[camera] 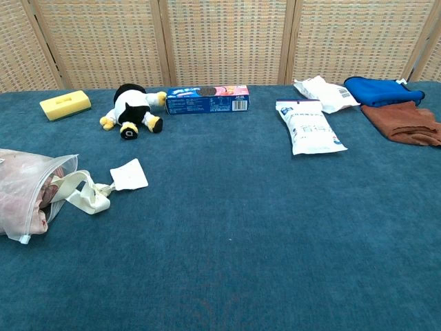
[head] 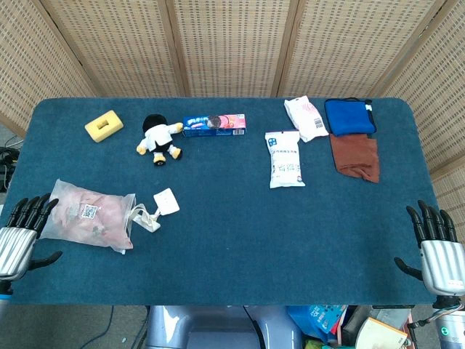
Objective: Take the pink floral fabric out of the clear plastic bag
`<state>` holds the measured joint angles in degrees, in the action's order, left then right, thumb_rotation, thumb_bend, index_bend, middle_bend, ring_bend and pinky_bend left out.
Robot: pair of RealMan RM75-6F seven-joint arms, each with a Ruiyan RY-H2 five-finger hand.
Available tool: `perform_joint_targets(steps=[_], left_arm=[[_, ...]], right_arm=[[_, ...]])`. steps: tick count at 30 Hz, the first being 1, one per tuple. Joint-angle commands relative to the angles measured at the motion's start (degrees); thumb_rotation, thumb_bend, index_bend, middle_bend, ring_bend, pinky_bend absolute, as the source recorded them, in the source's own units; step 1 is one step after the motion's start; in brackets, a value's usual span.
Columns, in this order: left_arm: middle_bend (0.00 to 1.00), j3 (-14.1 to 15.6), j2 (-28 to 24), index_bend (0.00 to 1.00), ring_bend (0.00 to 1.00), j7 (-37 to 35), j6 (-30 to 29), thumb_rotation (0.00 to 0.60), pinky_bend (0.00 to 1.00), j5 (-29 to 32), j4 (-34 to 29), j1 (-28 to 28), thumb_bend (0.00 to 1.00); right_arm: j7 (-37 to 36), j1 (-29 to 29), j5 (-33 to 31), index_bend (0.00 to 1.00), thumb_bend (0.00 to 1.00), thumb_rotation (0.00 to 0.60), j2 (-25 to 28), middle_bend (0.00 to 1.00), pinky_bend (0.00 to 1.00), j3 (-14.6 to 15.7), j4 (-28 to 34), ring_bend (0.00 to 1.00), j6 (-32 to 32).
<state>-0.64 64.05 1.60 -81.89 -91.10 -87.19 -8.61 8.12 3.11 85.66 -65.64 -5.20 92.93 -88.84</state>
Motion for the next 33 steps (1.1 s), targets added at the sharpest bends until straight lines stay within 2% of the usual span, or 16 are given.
perform_joint_targets(steps=[1,7,10,15,25,33], left_arm=[[0.0,0.06,-0.27,0.0,0.0,0.82,5.38,0.6,0.0,0.55,3.73,-3.05,0.15],[0.0,0.23,0.65,0.0,0.0,-1.71,13.73,0.6,0.0,1.61,10.4,-7.52,0.15],[0.0,0.73,3.06,0.0,0.0,-2.06,19.4,0.6,0.0,1.41,14.23,-10.89,0.15],[0.0,0.6,5.36,0.0,0.0,-2.25,21.2,0.6,0.0,1.71,17.0,-12.57,0.15],[0.0,0.7,10.34,0.0,0.0,-2.57,29.22,0.6,0.0,4.39,21.68,-17.12,0.15],[0.0,0.6,12.14,0.0,0.0,-3.49,30.4,0.6,0.02,5.27,23.28,-18.59,0.16]], right_arm=[[-0.53,0.05,-1.46,0.0,0.0,0.6,0.05,0.0,0.0,-0.57,-0.57,0.0,0.63],[-0.46,0.27,-3.47,0.0,0.0,0.6,-0.23,0.0,0.0,-1.19,-1.3,0.0,1.71],[-0.06,0.66,-5.29,0.0,0.0,0.6,-0.77,0.0,0.0,-1.66,-2.41,0.0,3.04],[-0.4,0.65,-6.18,0.0,0.0,0.6,-0.95,0.0,0.0,-1.92,-3.09,0.0,3.38],[-0.99,0.7,-8.02,0.0,0.0,0.6,-1.21,0.0,0.0,-2.49,-4.28,0.0,4.19],[-0.83,0.73,-8.32,0.0,0.0,0.6,-1.41,0.0,0.0,-2.62,-4.59,0.0,4.23]])
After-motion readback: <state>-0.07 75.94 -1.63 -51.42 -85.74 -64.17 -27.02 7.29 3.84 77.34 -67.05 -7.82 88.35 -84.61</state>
